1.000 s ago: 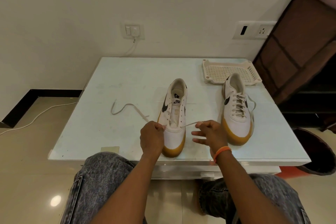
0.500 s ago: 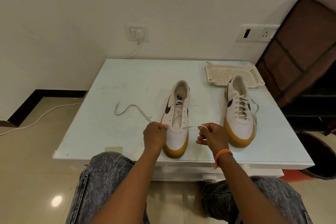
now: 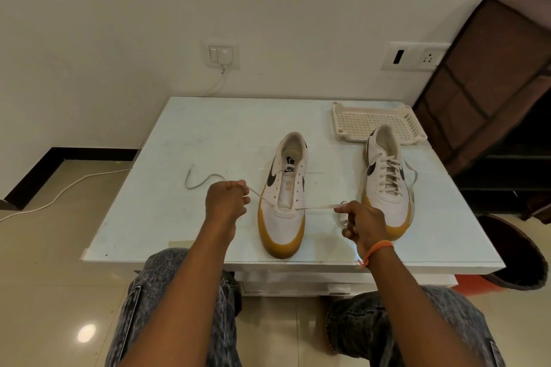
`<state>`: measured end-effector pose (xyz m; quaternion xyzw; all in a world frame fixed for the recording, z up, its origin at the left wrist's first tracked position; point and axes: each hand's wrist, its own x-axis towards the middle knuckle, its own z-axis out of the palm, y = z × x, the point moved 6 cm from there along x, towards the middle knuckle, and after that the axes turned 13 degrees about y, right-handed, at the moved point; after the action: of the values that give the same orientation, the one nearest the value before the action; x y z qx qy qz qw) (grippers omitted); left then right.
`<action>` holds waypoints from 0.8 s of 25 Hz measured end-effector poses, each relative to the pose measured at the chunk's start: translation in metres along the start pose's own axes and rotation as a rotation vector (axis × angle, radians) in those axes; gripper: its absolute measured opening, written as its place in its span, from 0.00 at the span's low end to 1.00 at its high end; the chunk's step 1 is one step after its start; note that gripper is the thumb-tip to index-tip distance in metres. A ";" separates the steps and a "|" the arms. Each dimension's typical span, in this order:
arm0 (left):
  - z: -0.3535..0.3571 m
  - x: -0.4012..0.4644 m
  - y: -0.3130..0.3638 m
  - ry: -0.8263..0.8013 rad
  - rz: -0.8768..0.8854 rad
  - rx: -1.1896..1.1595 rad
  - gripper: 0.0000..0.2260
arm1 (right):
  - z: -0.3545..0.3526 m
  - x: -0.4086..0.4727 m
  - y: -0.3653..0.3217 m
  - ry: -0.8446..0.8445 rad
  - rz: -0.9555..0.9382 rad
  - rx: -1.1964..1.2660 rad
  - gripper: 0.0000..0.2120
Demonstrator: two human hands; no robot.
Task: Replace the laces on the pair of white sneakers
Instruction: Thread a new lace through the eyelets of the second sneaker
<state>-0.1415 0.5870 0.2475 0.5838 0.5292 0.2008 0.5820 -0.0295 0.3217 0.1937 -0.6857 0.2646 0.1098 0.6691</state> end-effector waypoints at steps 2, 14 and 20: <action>-0.005 -0.004 0.008 -0.041 0.037 0.058 0.06 | 0.000 -0.005 -0.004 -0.023 -0.008 -0.011 0.03; -0.042 -0.055 0.145 -0.378 0.208 0.175 0.05 | 0.014 -0.102 -0.155 -0.466 -0.401 -0.439 0.12; -0.057 -0.114 0.225 -0.568 0.311 0.096 0.06 | 0.007 -0.171 -0.247 -0.577 -0.541 -0.390 0.11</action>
<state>-0.1445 0.5695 0.5056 0.7172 0.2589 0.0913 0.6405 -0.0447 0.3566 0.4921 -0.7850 -0.1476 0.1655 0.5784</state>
